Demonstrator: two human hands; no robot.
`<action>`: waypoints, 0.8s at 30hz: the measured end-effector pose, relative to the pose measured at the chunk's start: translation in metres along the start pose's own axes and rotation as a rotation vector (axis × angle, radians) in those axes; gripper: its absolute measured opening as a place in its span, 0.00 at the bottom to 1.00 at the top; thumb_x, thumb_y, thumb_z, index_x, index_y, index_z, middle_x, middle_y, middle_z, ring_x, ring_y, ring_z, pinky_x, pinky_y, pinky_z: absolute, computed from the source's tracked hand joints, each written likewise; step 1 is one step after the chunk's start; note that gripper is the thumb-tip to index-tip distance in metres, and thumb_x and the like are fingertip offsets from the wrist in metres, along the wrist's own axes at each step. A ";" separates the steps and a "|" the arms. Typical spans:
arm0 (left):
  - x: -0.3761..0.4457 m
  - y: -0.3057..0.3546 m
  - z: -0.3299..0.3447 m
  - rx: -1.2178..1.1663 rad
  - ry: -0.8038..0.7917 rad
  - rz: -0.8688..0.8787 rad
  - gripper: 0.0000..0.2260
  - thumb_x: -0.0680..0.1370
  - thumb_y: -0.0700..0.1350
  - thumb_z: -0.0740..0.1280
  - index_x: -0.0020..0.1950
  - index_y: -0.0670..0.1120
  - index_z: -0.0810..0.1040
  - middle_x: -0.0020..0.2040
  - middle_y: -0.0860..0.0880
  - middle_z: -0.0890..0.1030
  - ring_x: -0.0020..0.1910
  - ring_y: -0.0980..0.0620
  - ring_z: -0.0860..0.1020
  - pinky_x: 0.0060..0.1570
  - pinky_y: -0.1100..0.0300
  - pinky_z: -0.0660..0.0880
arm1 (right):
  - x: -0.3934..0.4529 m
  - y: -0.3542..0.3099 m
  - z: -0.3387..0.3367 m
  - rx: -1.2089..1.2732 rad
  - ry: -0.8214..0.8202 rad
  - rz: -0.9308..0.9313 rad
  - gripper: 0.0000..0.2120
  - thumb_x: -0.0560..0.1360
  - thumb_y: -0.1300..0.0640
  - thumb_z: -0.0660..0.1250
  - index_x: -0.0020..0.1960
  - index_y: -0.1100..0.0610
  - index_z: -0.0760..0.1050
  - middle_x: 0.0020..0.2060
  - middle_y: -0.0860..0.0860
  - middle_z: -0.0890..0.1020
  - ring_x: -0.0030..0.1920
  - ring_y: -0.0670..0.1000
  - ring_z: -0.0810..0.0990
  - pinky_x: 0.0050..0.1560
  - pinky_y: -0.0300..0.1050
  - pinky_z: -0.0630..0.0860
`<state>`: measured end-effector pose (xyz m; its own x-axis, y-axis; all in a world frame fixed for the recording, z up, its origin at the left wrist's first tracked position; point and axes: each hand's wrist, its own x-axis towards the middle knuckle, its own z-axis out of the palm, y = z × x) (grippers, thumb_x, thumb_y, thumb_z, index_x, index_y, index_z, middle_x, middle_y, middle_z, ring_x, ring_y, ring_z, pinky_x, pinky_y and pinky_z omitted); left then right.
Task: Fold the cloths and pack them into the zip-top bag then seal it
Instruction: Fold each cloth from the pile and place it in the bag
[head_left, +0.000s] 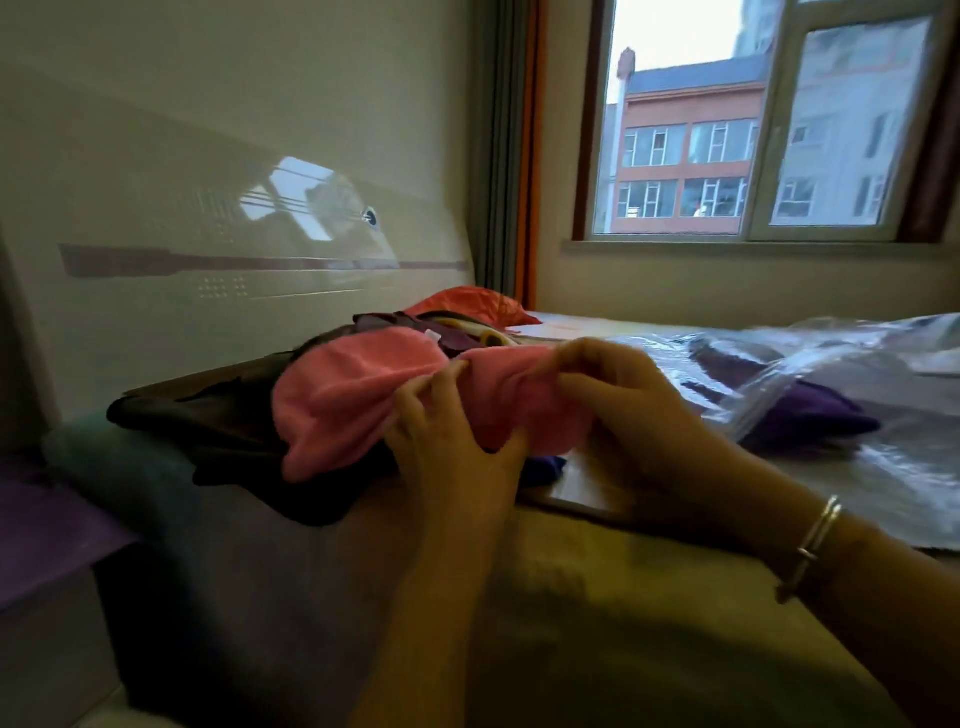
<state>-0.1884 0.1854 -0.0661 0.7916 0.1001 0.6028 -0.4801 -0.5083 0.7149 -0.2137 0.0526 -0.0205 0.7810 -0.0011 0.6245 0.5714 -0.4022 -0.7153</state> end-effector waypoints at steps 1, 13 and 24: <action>-0.007 0.010 -0.002 -0.001 -0.037 0.033 0.32 0.71 0.56 0.72 0.72 0.54 0.63 0.73 0.47 0.57 0.69 0.45 0.57 0.63 0.56 0.57 | -0.012 -0.009 -0.013 0.029 0.014 0.004 0.13 0.71 0.69 0.62 0.42 0.52 0.78 0.39 0.48 0.83 0.44 0.45 0.80 0.48 0.39 0.77; -0.078 0.084 0.025 -0.572 -0.622 0.102 0.13 0.70 0.50 0.69 0.50 0.45 0.80 0.46 0.47 0.84 0.47 0.49 0.82 0.50 0.52 0.80 | -0.126 -0.040 -0.099 -0.087 0.284 0.093 0.14 0.75 0.67 0.65 0.55 0.52 0.75 0.48 0.52 0.81 0.47 0.43 0.81 0.45 0.34 0.76; -0.079 0.101 0.055 -0.633 -0.771 -0.238 0.09 0.81 0.45 0.60 0.50 0.44 0.79 0.43 0.49 0.82 0.44 0.51 0.80 0.44 0.56 0.77 | -0.161 -0.028 -0.144 -0.379 0.388 0.316 0.09 0.79 0.55 0.62 0.42 0.57 0.72 0.31 0.49 0.71 0.32 0.42 0.68 0.31 0.35 0.64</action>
<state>-0.2782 0.0793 -0.0612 0.8128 -0.5510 0.1891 -0.2134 0.0203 0.9767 -0.3918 -0.0680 -0.0563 0.7088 -0.4764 0.5203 0.1434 -0.6249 -0.7674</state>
